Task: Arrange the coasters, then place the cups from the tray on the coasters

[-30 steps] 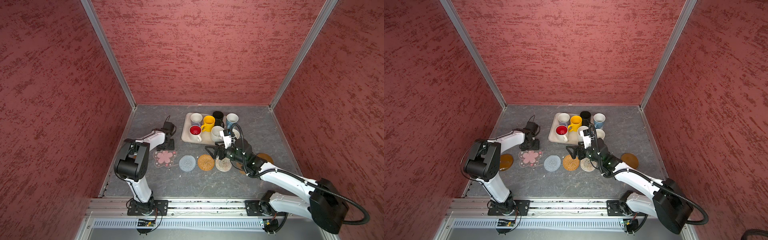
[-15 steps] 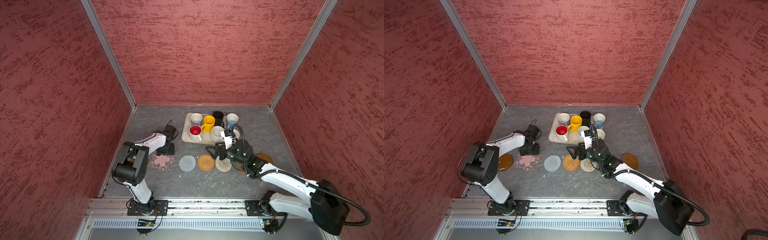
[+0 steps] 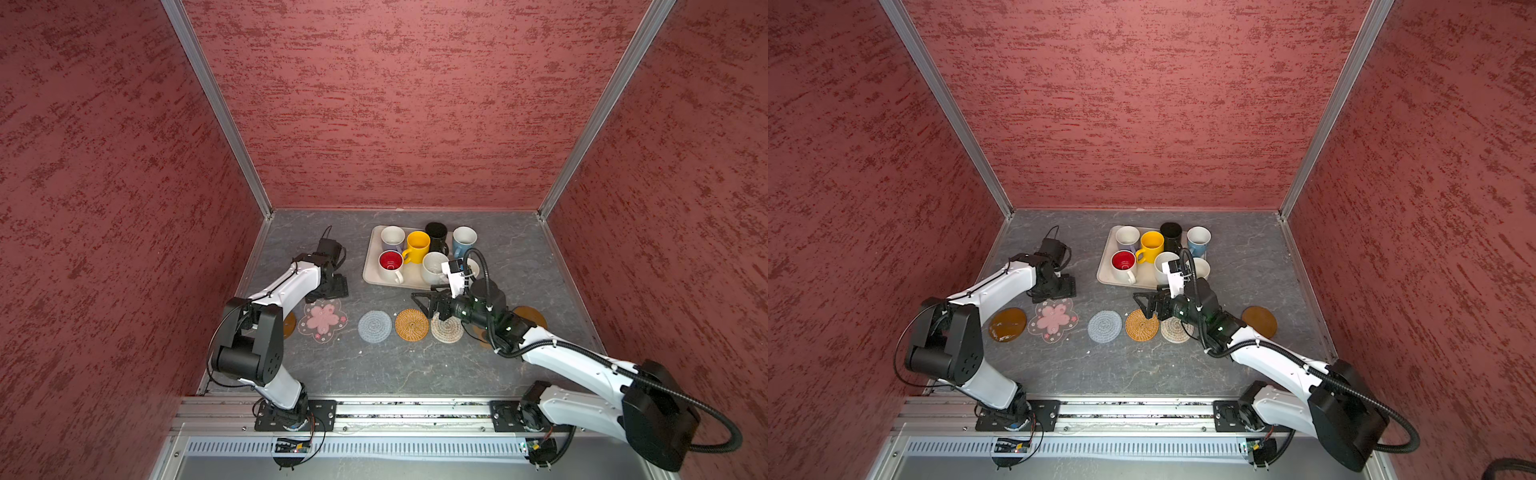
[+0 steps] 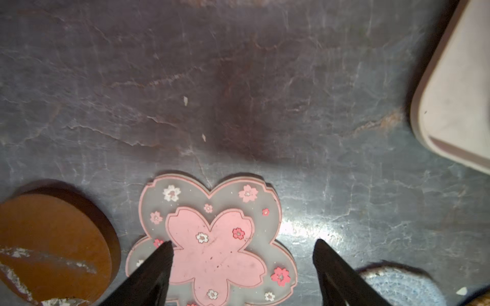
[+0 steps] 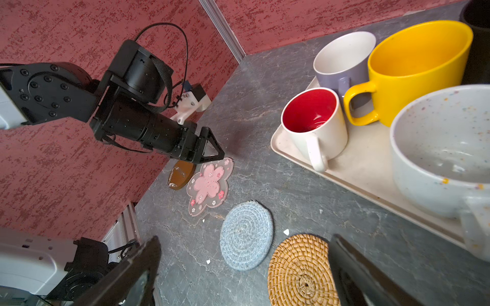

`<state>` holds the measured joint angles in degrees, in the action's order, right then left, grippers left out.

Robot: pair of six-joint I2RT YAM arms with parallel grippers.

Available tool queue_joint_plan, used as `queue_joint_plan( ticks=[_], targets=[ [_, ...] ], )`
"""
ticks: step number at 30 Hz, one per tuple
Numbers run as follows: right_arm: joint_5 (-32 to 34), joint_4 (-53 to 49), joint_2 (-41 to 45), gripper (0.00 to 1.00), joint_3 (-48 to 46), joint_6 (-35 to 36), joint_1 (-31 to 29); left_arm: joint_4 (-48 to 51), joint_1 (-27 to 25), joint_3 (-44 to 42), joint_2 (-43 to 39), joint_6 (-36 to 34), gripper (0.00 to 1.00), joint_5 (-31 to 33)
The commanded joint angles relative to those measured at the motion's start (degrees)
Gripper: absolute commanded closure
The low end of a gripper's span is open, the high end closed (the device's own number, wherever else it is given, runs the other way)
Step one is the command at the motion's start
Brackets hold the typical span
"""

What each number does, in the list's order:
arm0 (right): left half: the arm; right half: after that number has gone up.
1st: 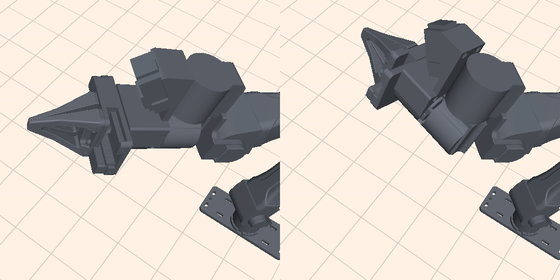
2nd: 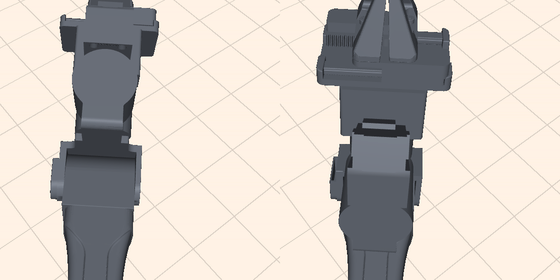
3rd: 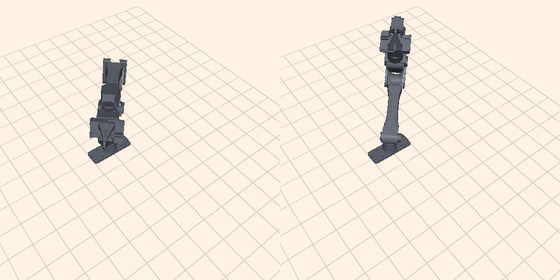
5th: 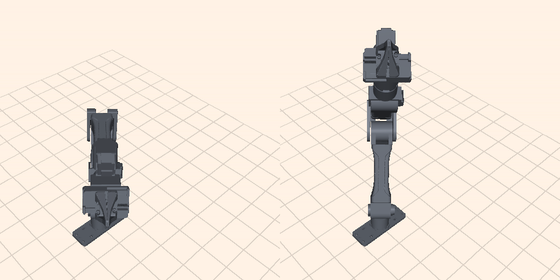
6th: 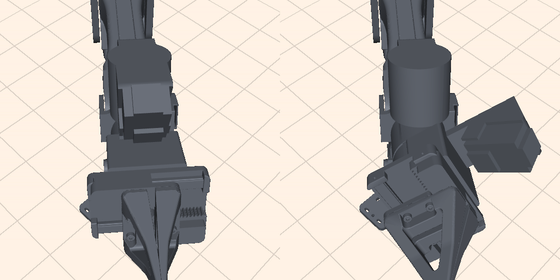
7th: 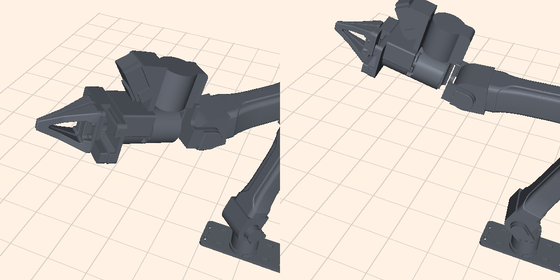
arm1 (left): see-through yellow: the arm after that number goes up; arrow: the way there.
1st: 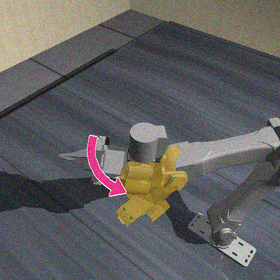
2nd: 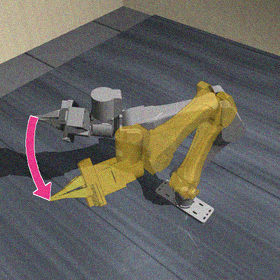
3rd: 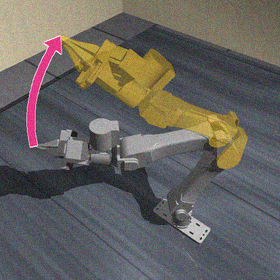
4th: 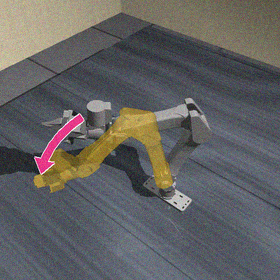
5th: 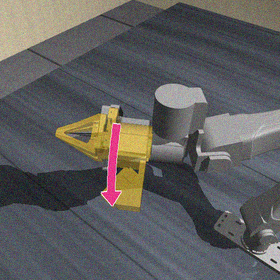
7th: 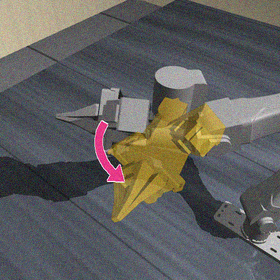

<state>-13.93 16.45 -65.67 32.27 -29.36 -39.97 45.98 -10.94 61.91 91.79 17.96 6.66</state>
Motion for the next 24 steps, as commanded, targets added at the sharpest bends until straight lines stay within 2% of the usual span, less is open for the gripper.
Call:
queue_joint_plan(
  ticks=[1,6,14,19,24],
  targets=[
    [-0.1,-0.2,0.4,0.01,1.6,0.3,0.0,-1.1,2.7,1.6,1.3,-2.3,0.17,-3.4],
    [0.8,-2.2,0.8,0.01,2.2,1.8,0.0,-2.4,4.7,4.6,5.0,-4.2,0.23,-5.2],
    [1.7,-2.6,0.5,0.01,2.1,2.4,0.1,-2.3,4.9,9.5,11.6,-4.5,0.29,-6.6],
    [2.1,-2.7,0.8,0.01,1.4,2.4,0.1,-2.5,5.0,9.1,14.2,-3.2,0.31,-6.2],
    [2.2,-2.8,1.1,0.01,0.9,2.4,0.0,-4.1,5.1,6.8,13.3,-2.0,0.32,-7.0]
  ],
)
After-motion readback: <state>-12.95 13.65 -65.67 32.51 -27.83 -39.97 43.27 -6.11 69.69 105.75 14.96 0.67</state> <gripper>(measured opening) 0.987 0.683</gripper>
